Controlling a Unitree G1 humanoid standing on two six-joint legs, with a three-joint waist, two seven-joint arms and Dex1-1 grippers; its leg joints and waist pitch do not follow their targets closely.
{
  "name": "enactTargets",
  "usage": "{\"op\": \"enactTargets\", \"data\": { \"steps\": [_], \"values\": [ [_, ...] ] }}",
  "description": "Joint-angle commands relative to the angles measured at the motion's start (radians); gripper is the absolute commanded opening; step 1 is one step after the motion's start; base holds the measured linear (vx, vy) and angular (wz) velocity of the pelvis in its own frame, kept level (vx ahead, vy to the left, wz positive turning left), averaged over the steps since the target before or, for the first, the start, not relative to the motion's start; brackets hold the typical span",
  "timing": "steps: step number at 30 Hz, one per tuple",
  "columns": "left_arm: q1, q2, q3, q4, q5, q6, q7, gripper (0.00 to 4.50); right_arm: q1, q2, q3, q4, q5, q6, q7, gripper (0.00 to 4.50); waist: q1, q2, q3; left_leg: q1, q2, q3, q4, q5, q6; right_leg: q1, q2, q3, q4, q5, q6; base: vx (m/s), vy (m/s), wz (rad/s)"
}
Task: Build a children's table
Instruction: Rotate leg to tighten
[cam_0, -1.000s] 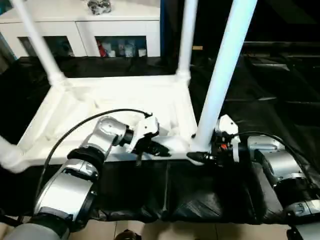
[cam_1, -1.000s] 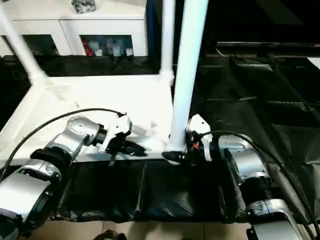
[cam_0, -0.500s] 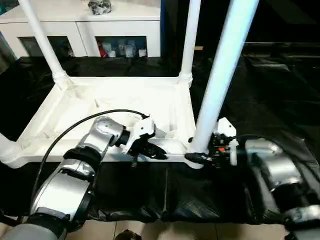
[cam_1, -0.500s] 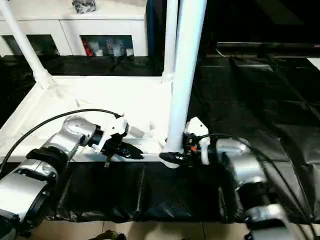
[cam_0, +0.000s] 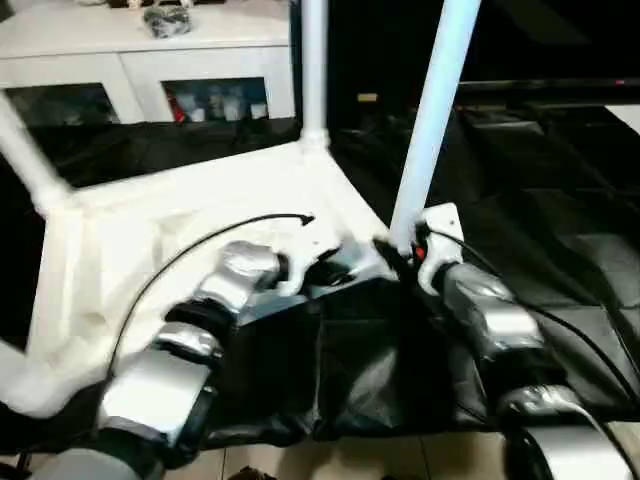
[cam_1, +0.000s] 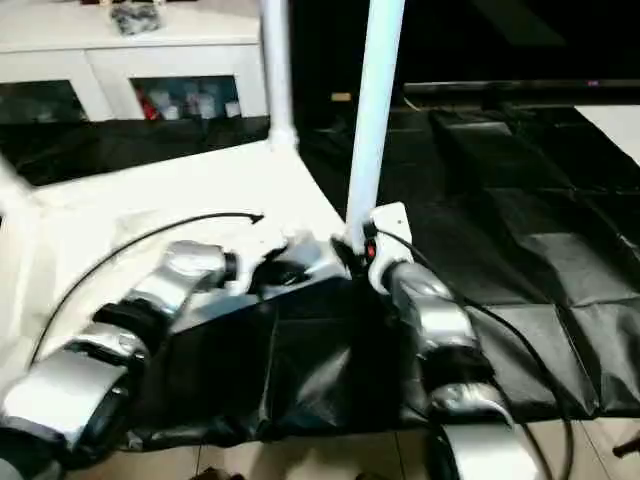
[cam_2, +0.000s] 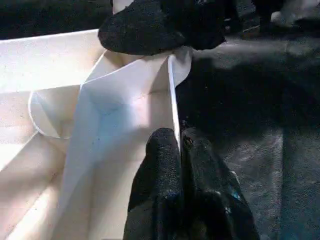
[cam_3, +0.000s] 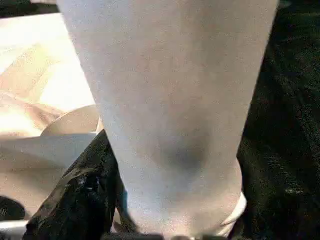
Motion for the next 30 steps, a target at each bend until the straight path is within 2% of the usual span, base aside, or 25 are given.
{"op": "enactTargets", "data": {
  "steps": [1,4,6,7,9,13,14,17,19,22,23,25,30],
  "values": [
    [-0.008,-0.093,-0.064,-0.031,0.019,-0.044,-0.034,0.0,-0.024,0.086,0.034,0.035,0.027,0.004,0.033,3.45,0.0,-0.006,-0.067,0.016,0.017,-0.016,-0.065,-0.311,0.041,0.043,-0.054,0.036,-0.085,-0.374,-0.184,0.0,0.0,0.0],
    [-0.002,-0.078,-0.065,-0.032,0.02,-0.052,-0.04,0.0,-0.02,0.075,0.026,0.027,0.032,-0.005,0.058,3.67,0.003,-0.006,-0.068,0.02,0.019,-0.014,-0.065,-0.318,0.045,0.04,-0.054,0.037,-0.085,-0.366,-0.194,0.0,0.0,0.0],
    [0.001,-0.058,-0.066,-0.034,0.019,-0.073,-0.062,0.0,-0.008,0.052,0.034,0.006,0.037,-0.005,0.114,3.88,0.005,-0.006,-0.068,0.015,0.019,-0.015,-0.066,-0.314,0.049,0.046,-0.053,0.037,-0.08,-0.347,-0.199,0.0,0.0,0.0],
    [0.005,-0.039,-0.067,-0.036,0.017,-0.092,-0.094,0.0,0.005,0.021,0.065,-0.01,0.021,-0.019,0.171,3.94,0.007,-0.004,-0.069,0.013,0.021,-0.014,-0.065,-0.305,0.051,0.046,-0.053,0.037,-0.077,-0.324,-0.203,0.0,0.0,0.0],
    [0.008,-0.028,-0.068,-0.037,0.017,-0.105,-0.114,0.0,0.014,0.003,0.084,-0.018,0.013,-0.033,0.211,4.13,0.008,-0.007,-0.07,0.012,0.021,-0.012,-0.063,-0.29,0.058,0.047,-0.053,0.038,-0.074,-0.298,-0.21,0.0,0.0,0.0],
    [0.021,0.015,-0.05,-0.052,-0.026,-0.143,-0.248,0.0,0.062,-0.087,0.139,-0.088,0.026,-0.031,0.445,4.13,0.022,-0.01,-0.074,0.007,0.023,-0.01,-0.058,-0.25,0.088,0.054,-0.054,0.038,-0.064,-0.234,-0.227,0.0,0.0,0.0],
    [0.021,0.017,-0.05,-0.052,-0.028,-0.143,-0.252,0.0,0.064,-0.09,0.141,-0.092,0.027,-0.03,0.454,4.13,0.024,-0.01,-0.075,0.005,0.025,-0.011,-0.057,-0.241,0.094,0.054,-0.054,0.039,-0.061,-0.214,-0.237,0.0,0.0,0.0],
    [0.023,0.047,-0.047,-0.058,-0.048,-0.15,-0.341,0.0,0.114,-0.172,0.207,-0.177,0.046,-0.004,0.667,4.13,0.036,-0.012,-0.073,0.01,0.026,-0.009,-0.057,-0.244,0.103,0.053,-0.054,0.04,-0.062,-0.219,-0.241,0.0,0.0,0.0],
    [0.022,0.063,-0.051,-0.055,-0.045,-0.159,-0.36,0.0,0.125,-0.202,0.226,-0.203,0.064,0.015,0.746,4.13,0.038,-0.01,-0.072,0.011,0.029,-0.01,-0.058,-0.254,0.1,0.05,-0.056,0.041,-0.063,-0.23,-0.244,0.0,0.0,0.0],
    [0.022,0.075,-0.054,-0.052,-0.044,-0.164,-0.383,0.0,0.129,-0.218,0.236,-0.22,0.082,0.028,0.8,4.13,0.041,-0.014,-0.069,0.015,0.028,-0.01,-0.06,-0.284,0.079,0.048,-0.058,0.041,-0.069,-0.3,-0.232,0.0,0.0,0.0],
    [0.023,0.08,-0.053,-0.055,-0.049,-0.163,-0.404,0.0,0.131,-0.226,0.241,-0.23,0.09,0.037,0.83,3.88,0.043,-0.014,-0.067,0.015,0.027,-0.01,-0.061,-0.287,0.076,0.048,-0.059,0.04,-0.073,-0.327,-0.224,0.0,0.0,0.0],
    [0.026,0.09,-0.049,-0.063,-0.067,-0.151,-0.46,0.0,0.132,-0.238,0.249,-0.244,0.096,0.053,0.882,3.79,0.045,-0.012,-0.068,0.014,0.028,-0.012,-0.062,-0.288,0.075,0.048,-0.06,0.041,-0.074,-0.341,-0.216,0.0,0.0,0.0],
    [0.028,0.107,-0.049,-0.07,-0.076,-0.136,-0.529,0.0,0.13,-0.25,0.257,-0.256,0.107,0.081,0.923,3.37,0.051,-0.011,-0.07,0.015,0.03,-0.013,-0.062,-0.271,0.071,0.047,-0.059,0.041,-0.07,-0.314,-0.224,0.0,0.0,0.0]
  ]
}}
